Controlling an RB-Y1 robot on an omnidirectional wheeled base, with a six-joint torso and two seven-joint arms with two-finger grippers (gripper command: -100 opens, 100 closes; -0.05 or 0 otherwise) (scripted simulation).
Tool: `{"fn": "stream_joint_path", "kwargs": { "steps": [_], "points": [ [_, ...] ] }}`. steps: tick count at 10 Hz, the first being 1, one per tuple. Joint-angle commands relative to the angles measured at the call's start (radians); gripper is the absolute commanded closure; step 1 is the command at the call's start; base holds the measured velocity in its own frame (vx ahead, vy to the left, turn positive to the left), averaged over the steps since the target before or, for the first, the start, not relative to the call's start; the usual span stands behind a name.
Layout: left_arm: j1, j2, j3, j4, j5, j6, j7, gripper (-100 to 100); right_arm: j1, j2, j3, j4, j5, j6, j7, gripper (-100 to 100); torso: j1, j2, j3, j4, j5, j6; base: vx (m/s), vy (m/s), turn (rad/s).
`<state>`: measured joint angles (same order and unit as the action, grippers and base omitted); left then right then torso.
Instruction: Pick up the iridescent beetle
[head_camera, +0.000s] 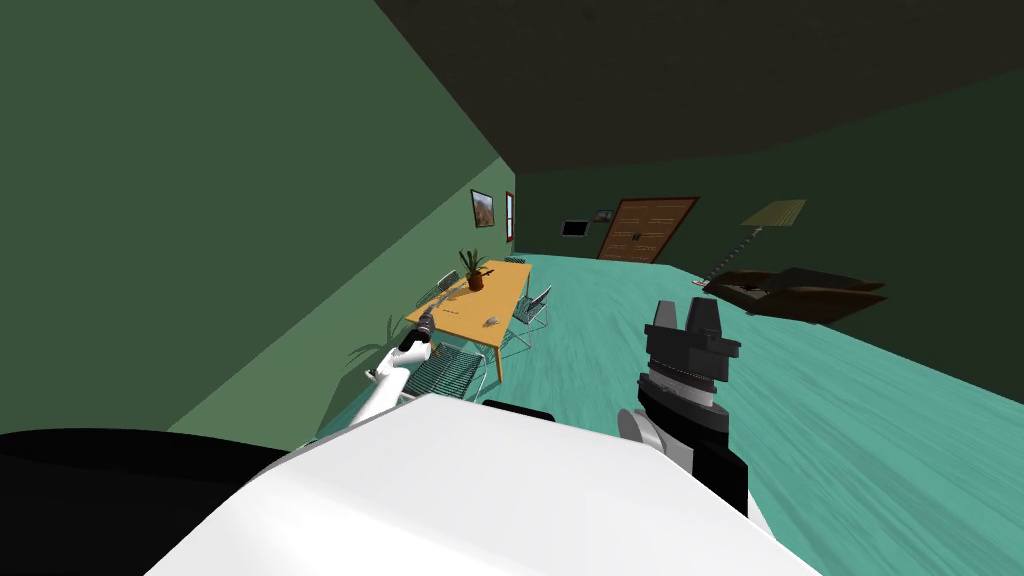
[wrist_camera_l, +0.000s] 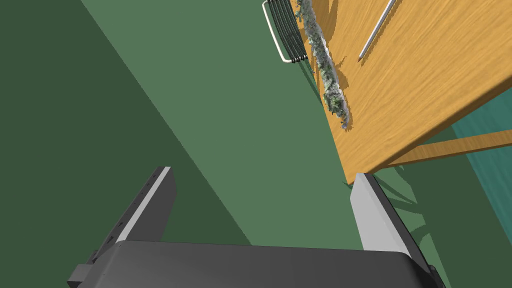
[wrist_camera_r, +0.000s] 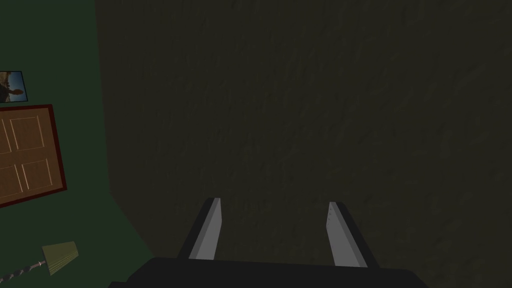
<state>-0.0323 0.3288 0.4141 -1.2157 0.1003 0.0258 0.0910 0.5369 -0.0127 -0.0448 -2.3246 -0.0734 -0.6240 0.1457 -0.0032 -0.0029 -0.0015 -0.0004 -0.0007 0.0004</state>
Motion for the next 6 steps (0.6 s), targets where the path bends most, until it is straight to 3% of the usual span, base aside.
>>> {"fn": "stream_joint_path", "kwargs": {
  "steps": [1,2,3,6],
  "points": [
    [-0.018,0.002,0.009,0.046,0.004,0.023,-0.002,-100,0.0,0.0,0.0,0.0,0.0,0.0,0.0,0,0.0,0.0,0.0,0.0,0.0,0.0,0.038,-0.04,0.004],
    [-0.058,0.008,0.025,0.077,0.011,0.058,-0.005,-100,0.0,0.0,0.0,0.0,0.0,0.0,0.0,0,0.0,0.0,0.0,0.0,0.0,0.0,0.055,-0.048,0.01],
    [-0.058,0.008,0.025,0.11,0.011,0.058,-0.005,-100,0.0,0.0,0.0,0.0,0.0,0.0,0.0,0,-0.001,-0.001,-0.001,0.0,0.0,0.0,0.047,-0.037,0.001],
    [-0.138,0.017,0.055,0.218,0.025,0.128,-0.01,-100,0.0,0.0,0.0,0.0,0.0,0.0,0.0,0,0.0,0.0,0.0,0.0,0.0,0.0,0.045,-0.039,0.001]
  ]
}}
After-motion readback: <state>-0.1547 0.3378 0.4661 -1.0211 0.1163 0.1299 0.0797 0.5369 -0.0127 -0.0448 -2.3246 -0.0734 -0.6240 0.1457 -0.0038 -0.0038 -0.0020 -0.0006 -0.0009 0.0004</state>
